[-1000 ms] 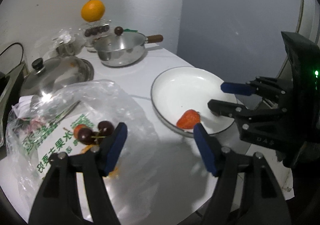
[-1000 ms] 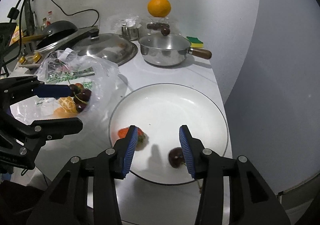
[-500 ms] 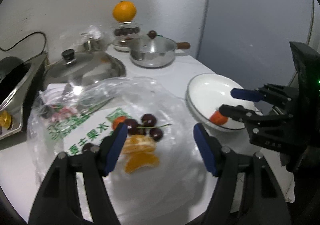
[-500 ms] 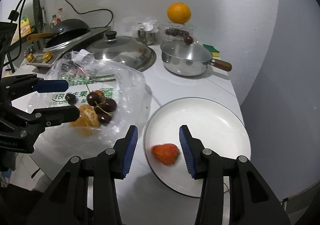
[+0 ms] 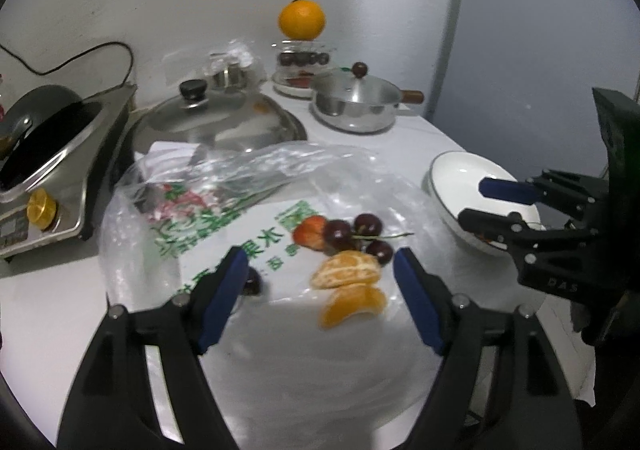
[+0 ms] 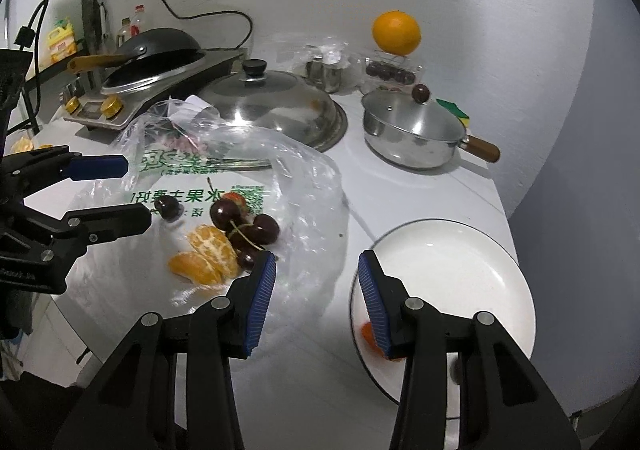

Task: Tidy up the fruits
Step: 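Move both tools back toward the fruit on the plastic bag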

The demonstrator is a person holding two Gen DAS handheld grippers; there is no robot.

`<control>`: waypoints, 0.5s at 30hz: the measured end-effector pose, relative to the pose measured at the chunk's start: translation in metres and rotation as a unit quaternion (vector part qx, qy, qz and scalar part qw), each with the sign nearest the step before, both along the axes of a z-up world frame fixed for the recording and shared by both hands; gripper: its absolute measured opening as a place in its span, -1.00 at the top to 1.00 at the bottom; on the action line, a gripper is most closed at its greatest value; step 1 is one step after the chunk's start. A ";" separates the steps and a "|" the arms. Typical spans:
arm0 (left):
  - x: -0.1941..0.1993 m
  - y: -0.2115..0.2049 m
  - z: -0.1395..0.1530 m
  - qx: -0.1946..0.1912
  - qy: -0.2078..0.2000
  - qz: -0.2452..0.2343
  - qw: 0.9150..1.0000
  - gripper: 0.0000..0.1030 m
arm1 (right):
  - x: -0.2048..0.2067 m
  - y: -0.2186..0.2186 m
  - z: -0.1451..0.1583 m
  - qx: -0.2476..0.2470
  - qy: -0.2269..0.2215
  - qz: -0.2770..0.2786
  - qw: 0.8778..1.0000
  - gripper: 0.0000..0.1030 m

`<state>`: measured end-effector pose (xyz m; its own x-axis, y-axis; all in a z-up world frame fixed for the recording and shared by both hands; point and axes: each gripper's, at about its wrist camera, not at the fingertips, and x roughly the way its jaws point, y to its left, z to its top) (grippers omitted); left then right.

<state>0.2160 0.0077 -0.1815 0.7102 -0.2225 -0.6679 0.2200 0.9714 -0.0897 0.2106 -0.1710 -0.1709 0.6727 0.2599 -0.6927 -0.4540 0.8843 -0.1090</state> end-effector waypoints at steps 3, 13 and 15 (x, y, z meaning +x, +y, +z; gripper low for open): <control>0.002 0.010 -0.003 0.002 0.003 0.009 1.000 -0.49 | 0.004 0.008 -0.001 -0.001 0.001 0.004 1.000 0.11; 0.016 0.034 -0.016 0.010 0.020 0.030 0.999 -0.49 | 0.013 0.034 -0.008 -0.004 0.009 0.022 1.000 0.11; 0.019 0.037 -0.019 0.011 0.022 0.033 0.999 -0.49 | 0.015 0.038 -0.009 -0.005 0.011 0.025 1.000 0.11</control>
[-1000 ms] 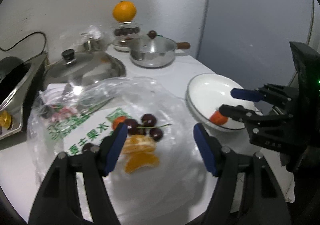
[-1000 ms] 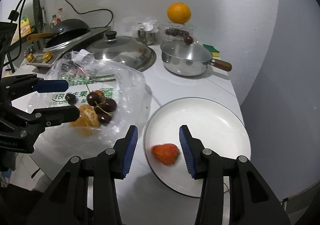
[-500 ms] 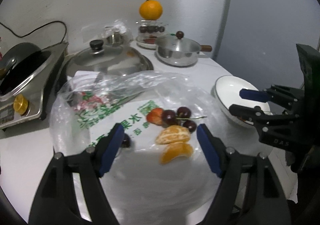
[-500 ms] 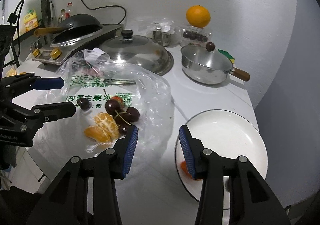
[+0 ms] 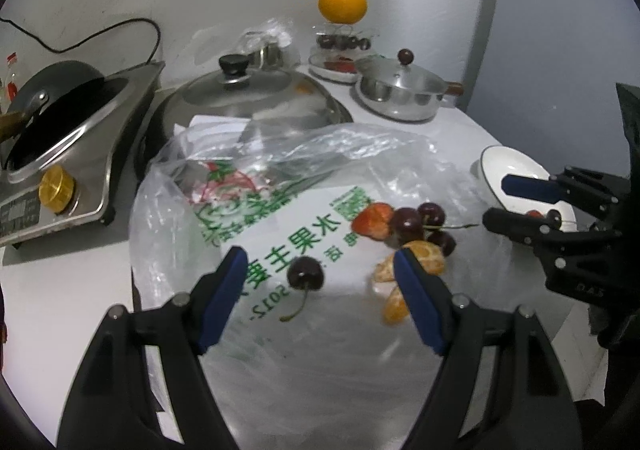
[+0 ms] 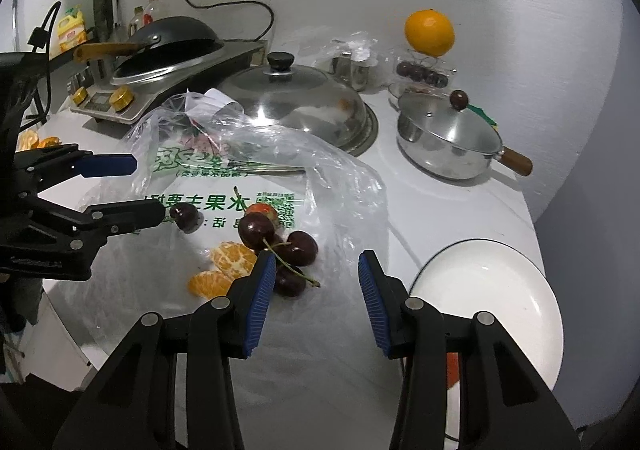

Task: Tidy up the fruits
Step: 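Move both tools back toward the fruit on the plastic bag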

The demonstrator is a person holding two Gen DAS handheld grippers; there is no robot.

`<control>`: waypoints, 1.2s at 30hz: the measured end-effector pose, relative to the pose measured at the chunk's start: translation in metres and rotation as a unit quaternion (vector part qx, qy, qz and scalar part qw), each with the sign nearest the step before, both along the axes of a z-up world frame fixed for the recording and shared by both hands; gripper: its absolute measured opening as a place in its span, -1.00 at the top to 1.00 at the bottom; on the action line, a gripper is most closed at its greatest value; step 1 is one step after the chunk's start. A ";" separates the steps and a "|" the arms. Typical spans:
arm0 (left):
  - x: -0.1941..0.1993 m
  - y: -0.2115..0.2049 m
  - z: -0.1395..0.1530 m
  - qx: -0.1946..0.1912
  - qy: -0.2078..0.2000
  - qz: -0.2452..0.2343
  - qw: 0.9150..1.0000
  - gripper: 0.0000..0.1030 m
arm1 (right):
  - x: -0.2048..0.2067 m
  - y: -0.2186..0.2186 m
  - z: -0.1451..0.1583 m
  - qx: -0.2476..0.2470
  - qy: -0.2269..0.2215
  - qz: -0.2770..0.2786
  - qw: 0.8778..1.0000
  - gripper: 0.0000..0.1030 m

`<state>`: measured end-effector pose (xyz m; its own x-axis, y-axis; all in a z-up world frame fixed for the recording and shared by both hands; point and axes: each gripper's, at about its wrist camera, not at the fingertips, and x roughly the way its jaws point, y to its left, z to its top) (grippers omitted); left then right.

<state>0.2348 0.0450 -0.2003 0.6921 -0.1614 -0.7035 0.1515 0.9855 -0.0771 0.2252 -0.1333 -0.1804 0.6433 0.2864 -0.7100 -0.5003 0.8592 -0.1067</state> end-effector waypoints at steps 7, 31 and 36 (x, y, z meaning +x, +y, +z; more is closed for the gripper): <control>0.011 0.007 -0.010 0.002 0.010 0.007 1.000 -0.49 | 0.008 0.012 -0.005 0.003 0.007 0.012 1.000 0.11; 0.035 0.000 -0.041 0.031 0.046 -0.001 0.998 -0.47 | 0.031 0.045 -0.024 0.023 0.033 0.056 0.998 0.11; 0.039 0.001 -0.046 0.032 0.051 0.002 0.998 -0.34 | 0.035 0.051 -0.029 0.023 0.039 0.063 0.997 0.12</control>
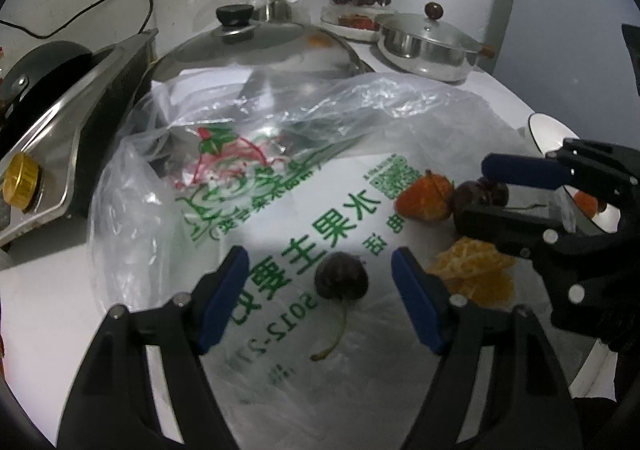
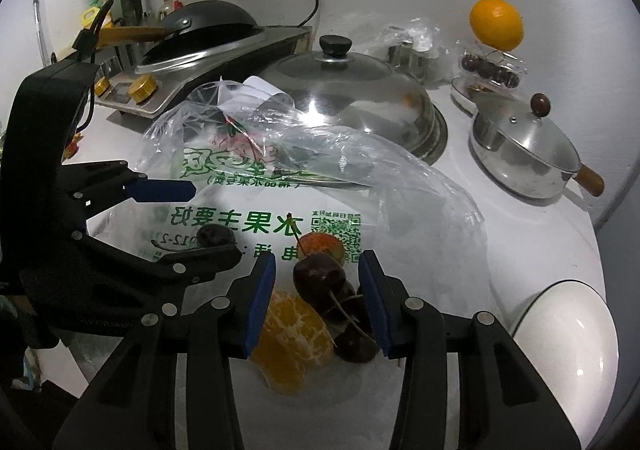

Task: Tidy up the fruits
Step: 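Move both tools back toward the fruit on the plastic bag, then grasp a dark cherry with the left tool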

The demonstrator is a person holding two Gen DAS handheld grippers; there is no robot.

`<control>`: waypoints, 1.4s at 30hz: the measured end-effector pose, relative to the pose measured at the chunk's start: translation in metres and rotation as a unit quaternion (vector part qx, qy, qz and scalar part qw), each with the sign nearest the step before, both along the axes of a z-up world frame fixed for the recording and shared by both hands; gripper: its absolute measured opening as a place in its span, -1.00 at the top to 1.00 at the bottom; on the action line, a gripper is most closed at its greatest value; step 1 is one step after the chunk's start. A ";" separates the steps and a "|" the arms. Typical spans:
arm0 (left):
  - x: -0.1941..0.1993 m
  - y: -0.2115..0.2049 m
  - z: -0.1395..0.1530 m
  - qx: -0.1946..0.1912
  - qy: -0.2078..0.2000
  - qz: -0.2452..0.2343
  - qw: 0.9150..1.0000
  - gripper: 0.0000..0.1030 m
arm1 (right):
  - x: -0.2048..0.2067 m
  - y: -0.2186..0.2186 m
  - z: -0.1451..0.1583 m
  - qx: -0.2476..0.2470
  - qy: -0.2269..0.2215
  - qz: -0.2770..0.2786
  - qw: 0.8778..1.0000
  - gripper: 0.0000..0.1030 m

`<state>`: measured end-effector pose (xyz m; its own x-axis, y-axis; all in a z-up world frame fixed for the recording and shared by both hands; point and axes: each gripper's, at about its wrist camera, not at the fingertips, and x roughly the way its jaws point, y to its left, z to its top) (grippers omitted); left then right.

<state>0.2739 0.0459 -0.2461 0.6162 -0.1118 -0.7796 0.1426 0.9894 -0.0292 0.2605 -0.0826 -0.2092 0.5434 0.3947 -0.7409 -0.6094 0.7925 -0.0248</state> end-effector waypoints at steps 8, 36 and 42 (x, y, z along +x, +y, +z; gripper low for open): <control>0.004 0.003 -0.006 -0.003 0.008 0.000 1.000 -0.14 | 0.003 0.006 -0.007 -0.007 0.007 0.005 1.000 0.14; 0.001 0.003 -0.010 -0.039 0.016 -0.029 0.999 0.43 | -0.007 0.003 0.009 -0.007 -0.025 0.000 1.000 0.40; 0.001 0.002 -0.008 -0.041 0.015 -0.032 0.999 0.43 | -0.009 -0.007 0.018 -0.006 -0.034 -0.012 0.999 0.40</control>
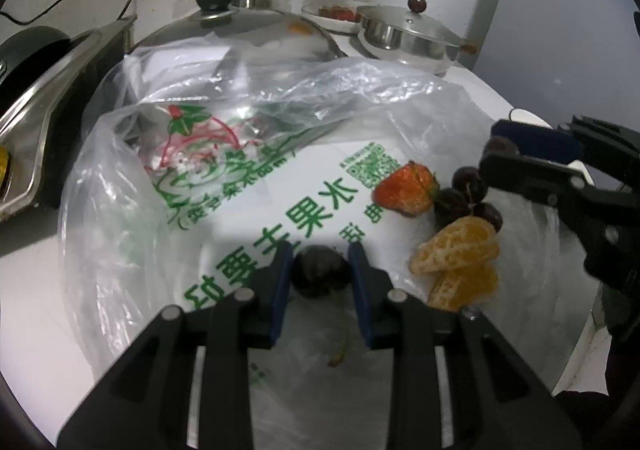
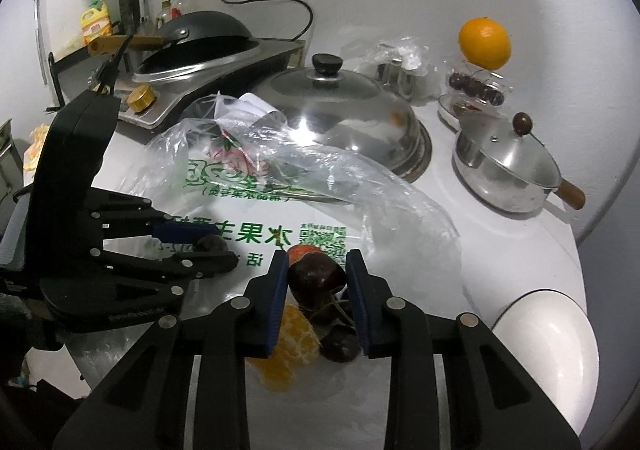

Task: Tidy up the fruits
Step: 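Grasp a dark cherry with the left tool, then carry the cherry with the left tool over the white plate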

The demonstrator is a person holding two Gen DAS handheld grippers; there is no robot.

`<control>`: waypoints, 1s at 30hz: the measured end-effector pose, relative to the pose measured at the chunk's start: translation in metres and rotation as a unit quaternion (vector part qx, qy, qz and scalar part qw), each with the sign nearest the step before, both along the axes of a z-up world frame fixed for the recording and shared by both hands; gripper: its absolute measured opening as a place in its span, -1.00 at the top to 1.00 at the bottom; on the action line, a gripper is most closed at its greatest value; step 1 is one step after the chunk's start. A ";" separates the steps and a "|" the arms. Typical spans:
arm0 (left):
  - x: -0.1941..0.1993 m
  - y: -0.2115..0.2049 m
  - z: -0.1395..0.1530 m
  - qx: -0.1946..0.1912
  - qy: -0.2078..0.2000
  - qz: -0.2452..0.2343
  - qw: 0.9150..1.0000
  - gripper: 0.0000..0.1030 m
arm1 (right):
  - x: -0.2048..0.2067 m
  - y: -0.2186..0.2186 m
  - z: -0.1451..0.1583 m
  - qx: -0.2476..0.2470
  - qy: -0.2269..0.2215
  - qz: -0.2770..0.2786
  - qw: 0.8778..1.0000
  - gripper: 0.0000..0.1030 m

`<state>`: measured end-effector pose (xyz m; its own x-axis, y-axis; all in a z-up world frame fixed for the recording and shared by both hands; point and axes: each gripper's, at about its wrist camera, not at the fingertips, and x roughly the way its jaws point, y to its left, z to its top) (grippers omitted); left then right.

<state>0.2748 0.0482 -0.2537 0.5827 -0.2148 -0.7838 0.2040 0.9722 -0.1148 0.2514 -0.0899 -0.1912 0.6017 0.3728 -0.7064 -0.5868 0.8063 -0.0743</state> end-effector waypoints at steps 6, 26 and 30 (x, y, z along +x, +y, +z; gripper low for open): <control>-0.006 0.001 0.011 -0.005 -0.011 0.005 1.000 0.43 | -0.002 -0.012 0.007 0.001 -0.008 -0.010 1.000 0.40; -0.021 -0.032 0.061 0.003 -0.062 -0.012 0.998 0.43 | -0.018 -0.049 0.028 0.020 -0.031 -0.027 0.999 0.40; -0.019 -0.043 0.063 0.005 -0.064 -0.014 0.998 0.43 | -0.020 -0.062 0.030 0.025 -0.034 -0.032 0.999 0.40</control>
<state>0.2558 0.0054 -0.1903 0.6726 -0.2249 -0.7050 0.2433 0.9669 -0.0763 0.2317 -0.1516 -0.1612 0.6709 0.3661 -0.6449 -0.5292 0.8456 -0.0704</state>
